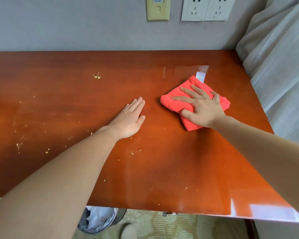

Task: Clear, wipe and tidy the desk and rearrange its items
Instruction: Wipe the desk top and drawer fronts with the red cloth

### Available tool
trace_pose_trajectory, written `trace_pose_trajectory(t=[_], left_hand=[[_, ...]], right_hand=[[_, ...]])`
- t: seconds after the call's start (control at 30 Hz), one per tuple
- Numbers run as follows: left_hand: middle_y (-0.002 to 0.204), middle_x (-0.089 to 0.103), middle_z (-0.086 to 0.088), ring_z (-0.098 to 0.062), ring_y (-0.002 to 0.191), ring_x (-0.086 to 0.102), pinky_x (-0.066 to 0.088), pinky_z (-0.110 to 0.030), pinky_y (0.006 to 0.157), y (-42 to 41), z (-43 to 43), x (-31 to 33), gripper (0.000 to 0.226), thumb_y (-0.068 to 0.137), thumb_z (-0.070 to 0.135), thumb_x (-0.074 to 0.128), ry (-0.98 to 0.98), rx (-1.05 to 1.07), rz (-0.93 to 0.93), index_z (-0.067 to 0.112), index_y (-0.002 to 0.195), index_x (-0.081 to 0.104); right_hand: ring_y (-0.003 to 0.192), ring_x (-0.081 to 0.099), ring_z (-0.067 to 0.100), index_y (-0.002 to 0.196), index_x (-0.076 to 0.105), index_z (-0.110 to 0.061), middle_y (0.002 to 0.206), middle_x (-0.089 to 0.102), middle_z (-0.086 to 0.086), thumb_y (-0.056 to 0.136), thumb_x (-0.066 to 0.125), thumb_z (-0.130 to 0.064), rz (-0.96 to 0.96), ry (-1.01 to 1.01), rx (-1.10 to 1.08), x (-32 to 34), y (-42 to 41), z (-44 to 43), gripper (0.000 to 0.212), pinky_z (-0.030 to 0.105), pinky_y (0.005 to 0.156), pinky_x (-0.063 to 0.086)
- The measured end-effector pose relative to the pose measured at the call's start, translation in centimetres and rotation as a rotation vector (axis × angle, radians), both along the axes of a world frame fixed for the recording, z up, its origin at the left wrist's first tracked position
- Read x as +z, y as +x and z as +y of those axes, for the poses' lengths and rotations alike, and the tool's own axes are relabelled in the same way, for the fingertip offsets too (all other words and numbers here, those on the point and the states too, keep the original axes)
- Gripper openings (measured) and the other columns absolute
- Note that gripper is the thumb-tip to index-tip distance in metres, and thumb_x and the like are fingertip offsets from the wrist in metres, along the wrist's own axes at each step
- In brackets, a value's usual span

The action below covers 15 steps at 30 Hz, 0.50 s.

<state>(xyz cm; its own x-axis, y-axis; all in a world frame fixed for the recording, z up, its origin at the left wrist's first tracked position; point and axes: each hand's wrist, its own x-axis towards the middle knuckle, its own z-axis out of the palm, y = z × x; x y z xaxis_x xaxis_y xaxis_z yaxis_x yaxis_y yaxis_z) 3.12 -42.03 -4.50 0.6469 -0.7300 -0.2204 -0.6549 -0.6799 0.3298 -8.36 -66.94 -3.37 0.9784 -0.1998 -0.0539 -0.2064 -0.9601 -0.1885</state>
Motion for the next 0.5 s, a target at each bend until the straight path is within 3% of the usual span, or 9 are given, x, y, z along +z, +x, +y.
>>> trace_pose_trajectory(t=[0.2,0.5], left_hand=[[0.165,-0.01,0.007,-0.005,0.15,-0.01,-0.009,-0.019,0.113,0.3,0.5,-1.4,0.057,0.108,0.037,0.018,0.025,-0.07,-0.19,0.021,0.159,-0.003],[0.165,-0.011,0.006,-0.006,0.15,-0.01,-0.005,-0.026,0.122,0.3,0.4,-2.2,0.056,0.108,0.038,0.011,0.049,-0.077,-0.224,0.02,0.158,-0.006]], right_hand=[[0.149,0.01,0.011,0.13,0.033,-0.071,0.157,0.022,-0.025,0.072,0.024,-0.067,-0.039,0.027,-0.073,-0.2,0.3,1.0,0.059,0.066,0.111,0.007],[0.148,0.014,0.01,0.131,0.033,-0.069,0.156,0.024,-0.027,0.085,0.032,-0.059,-0.068,0.038,-0.09,-0.3,0.1,1.5,0.047,0.067,0.111,0.012]])
